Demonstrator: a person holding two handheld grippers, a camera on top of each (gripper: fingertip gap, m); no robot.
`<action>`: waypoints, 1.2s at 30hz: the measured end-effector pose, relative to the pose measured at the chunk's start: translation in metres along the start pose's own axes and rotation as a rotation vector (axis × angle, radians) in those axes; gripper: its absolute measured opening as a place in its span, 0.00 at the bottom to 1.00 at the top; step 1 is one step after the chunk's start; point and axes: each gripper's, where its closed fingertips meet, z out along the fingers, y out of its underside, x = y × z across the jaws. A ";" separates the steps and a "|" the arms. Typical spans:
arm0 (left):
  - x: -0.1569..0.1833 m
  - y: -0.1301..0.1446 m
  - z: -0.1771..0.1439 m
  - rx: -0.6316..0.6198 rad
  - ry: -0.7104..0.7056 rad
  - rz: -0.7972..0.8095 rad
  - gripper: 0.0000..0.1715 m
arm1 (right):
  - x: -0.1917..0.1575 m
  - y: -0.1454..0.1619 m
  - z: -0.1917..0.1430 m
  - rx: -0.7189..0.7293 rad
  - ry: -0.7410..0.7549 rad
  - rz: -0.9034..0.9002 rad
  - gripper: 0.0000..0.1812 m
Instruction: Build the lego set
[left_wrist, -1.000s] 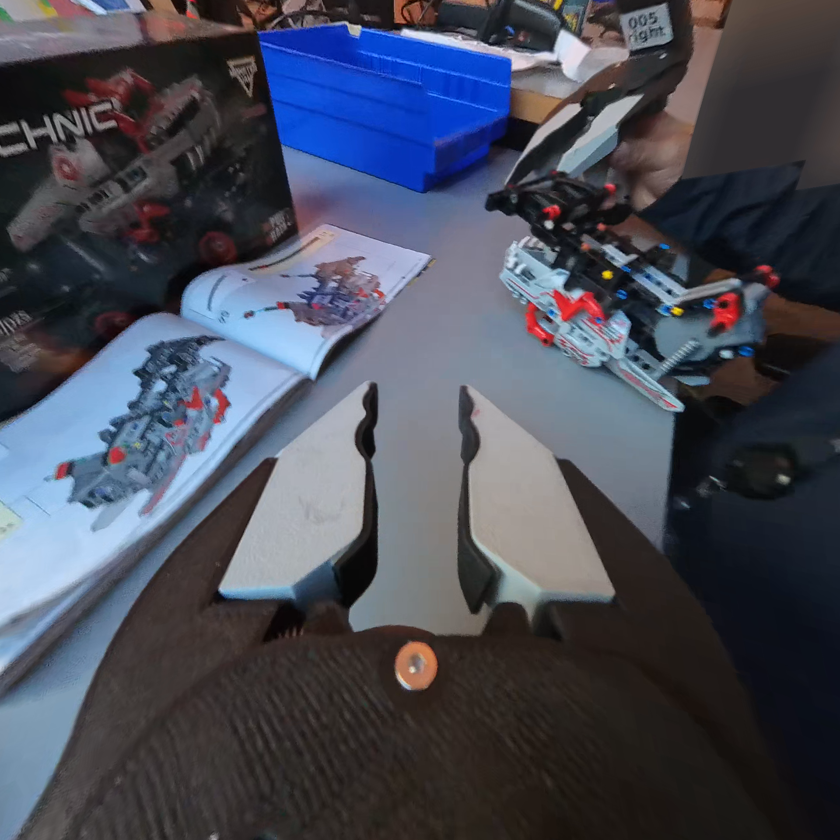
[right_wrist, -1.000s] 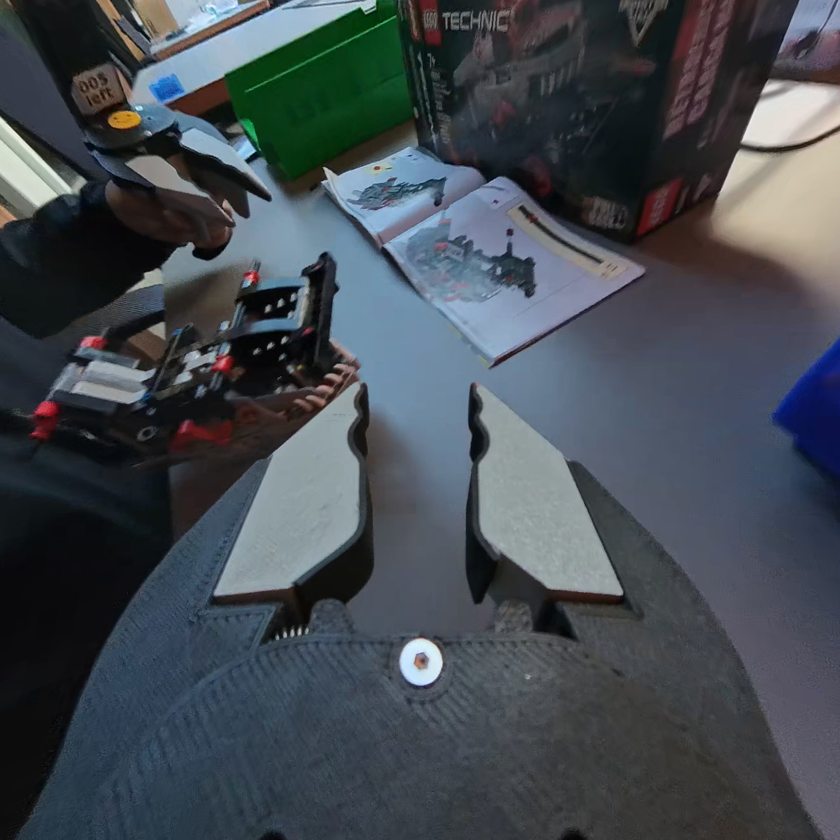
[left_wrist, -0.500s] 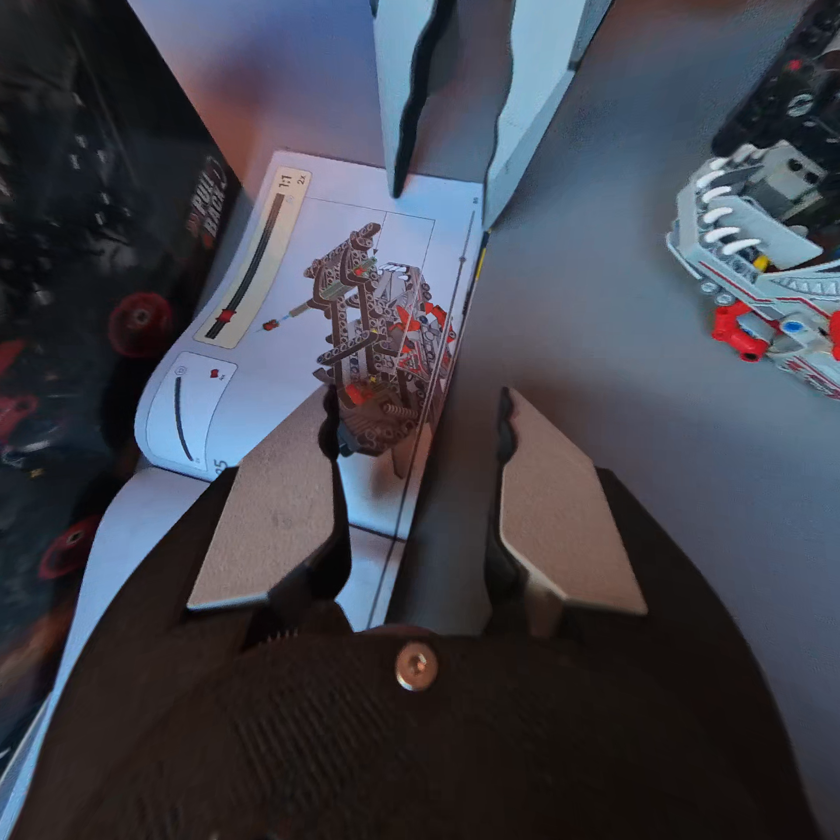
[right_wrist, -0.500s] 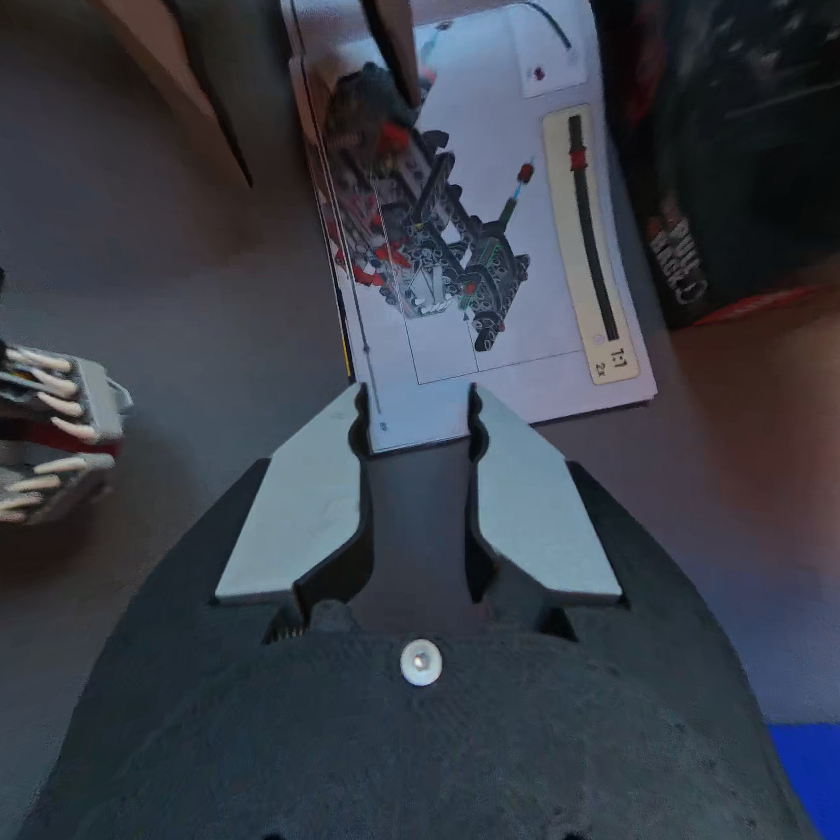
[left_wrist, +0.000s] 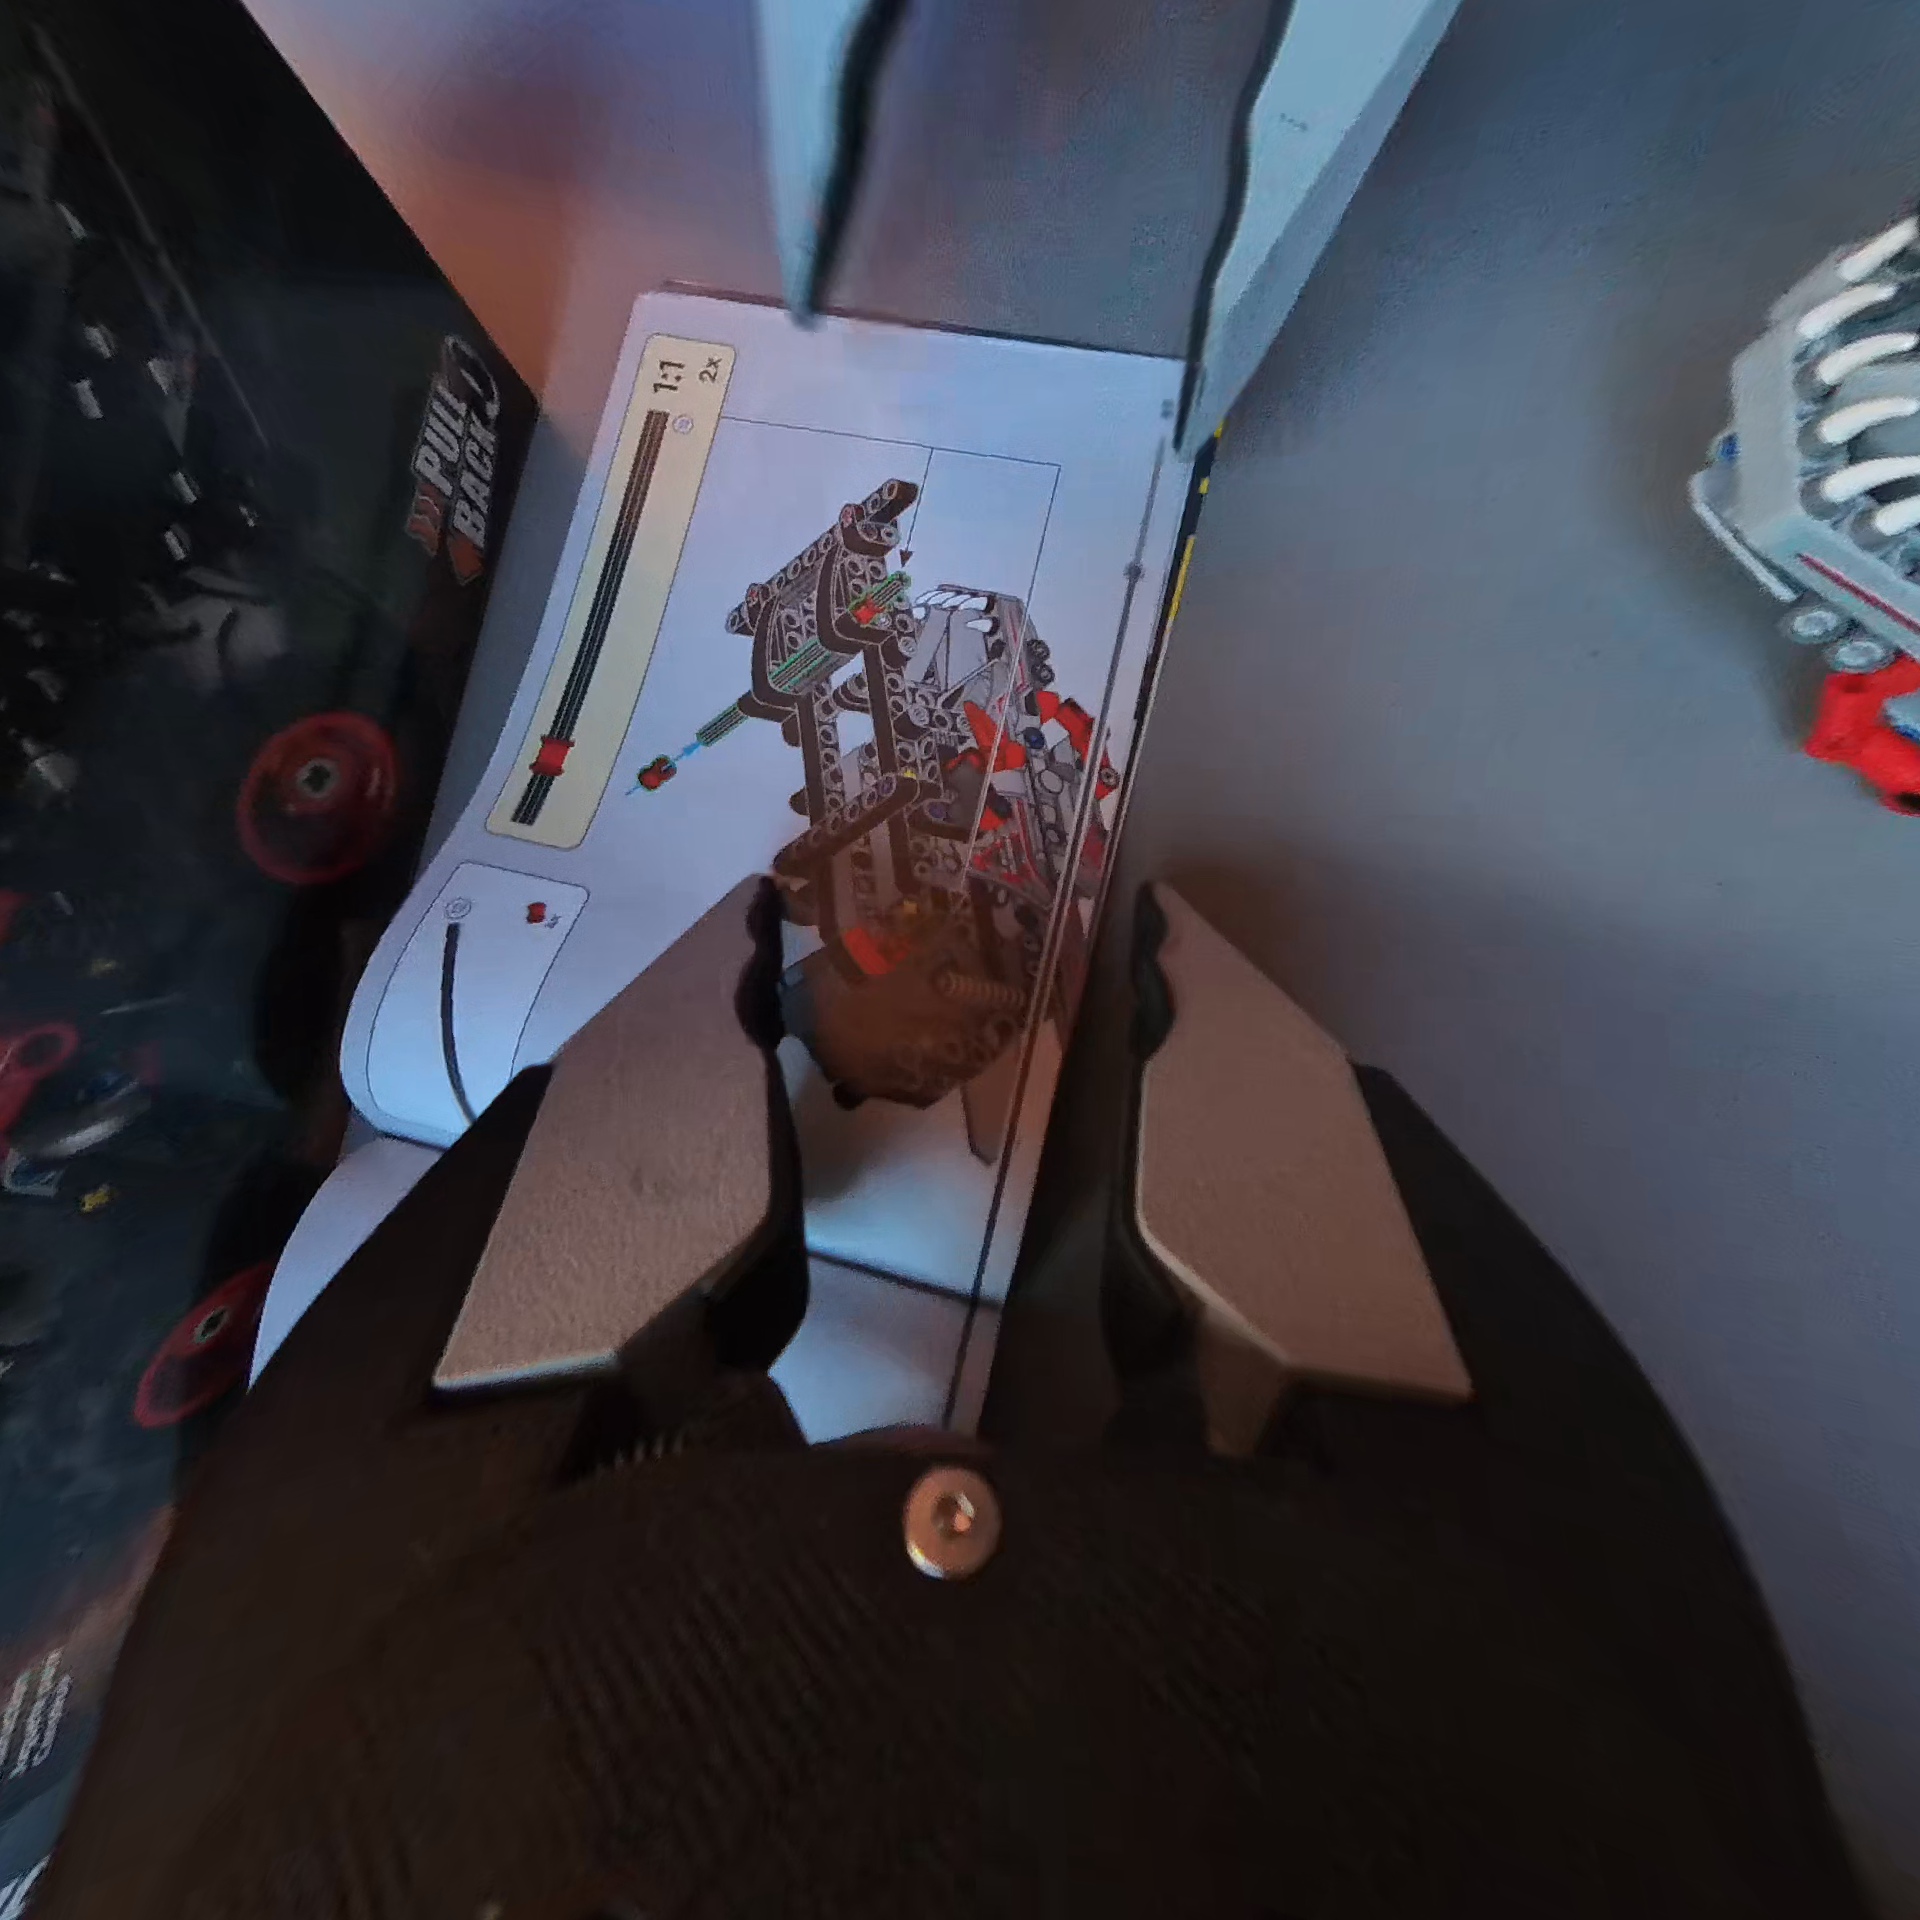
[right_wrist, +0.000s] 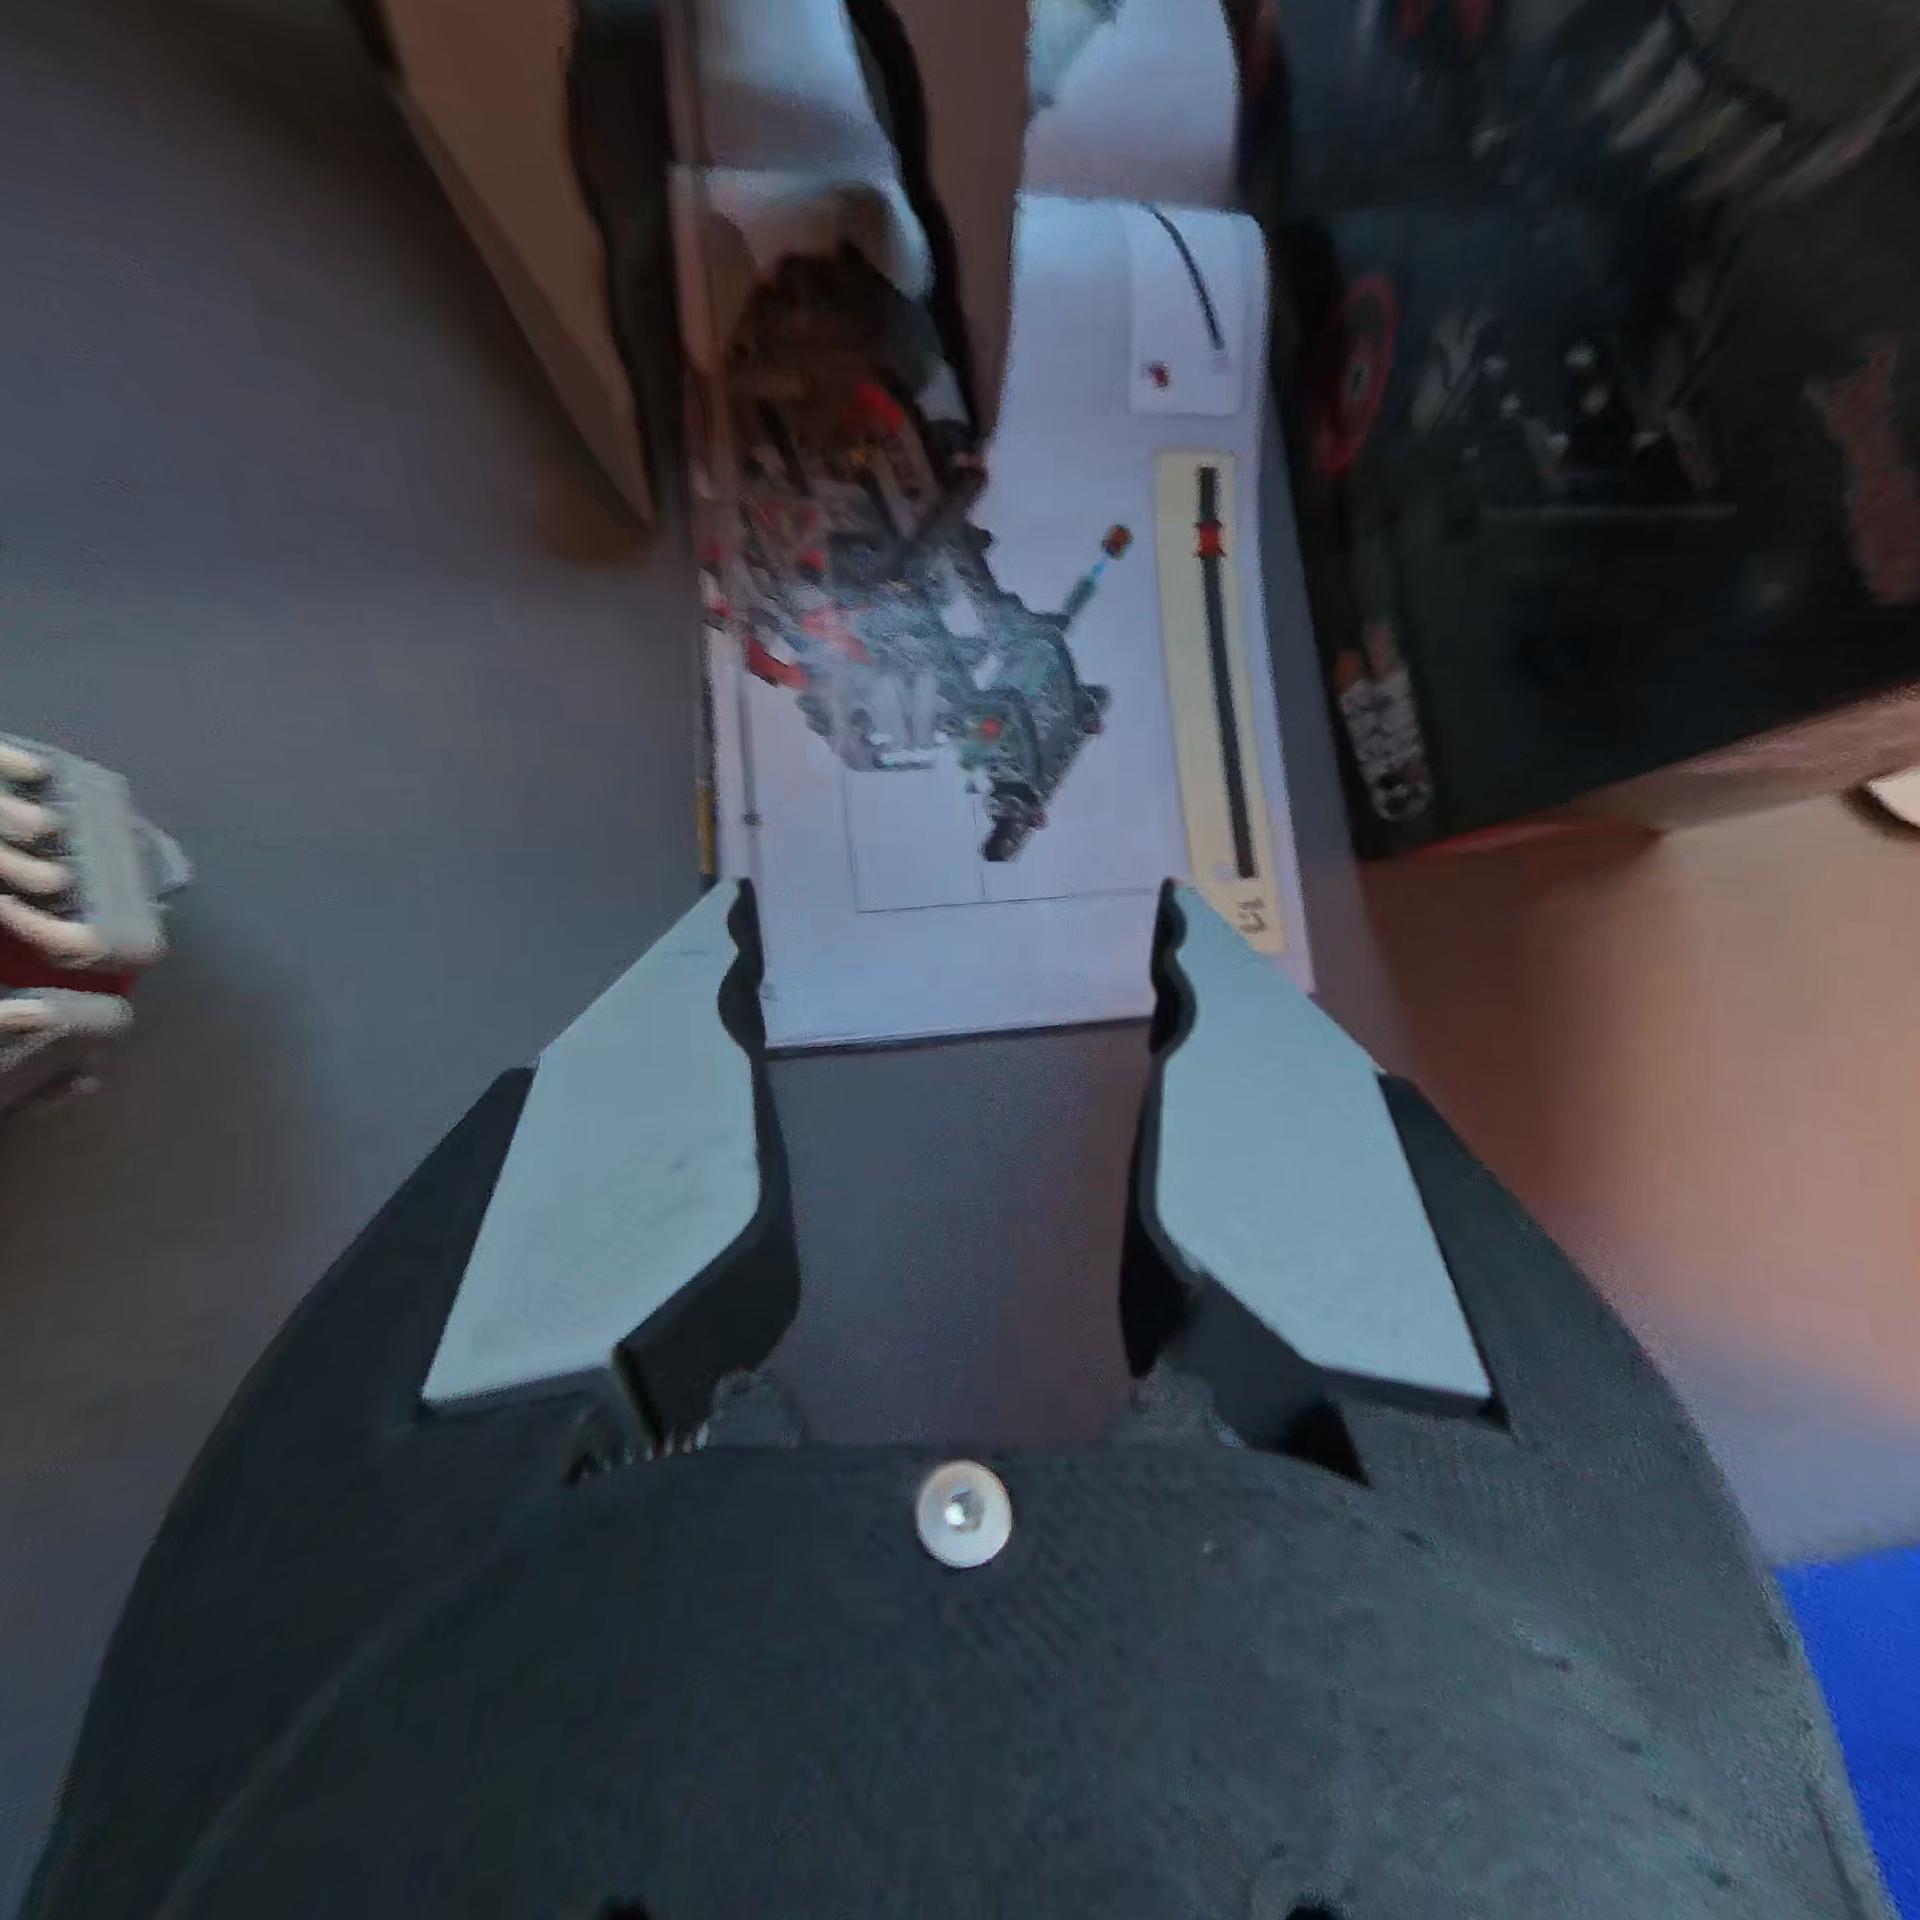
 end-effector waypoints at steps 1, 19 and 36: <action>0.000 0.001 -0.001 0.004 -0.001 -0.001 0.38 | 0.004 0.007 0.002 -0.041 0.011 -0.005 0.35; -0.014 0.013 -0.020 0.027 -0.007 -0.044 0.36 | -0.020 -0.003 0.018 0.032 -0.160 0.025 0.18; -0.011 -0.028 -0.029 0.159 -0.194 -0.044 0.03 | 0.006 -0.079 -0.015 0.081 0.018 -0.076 0.01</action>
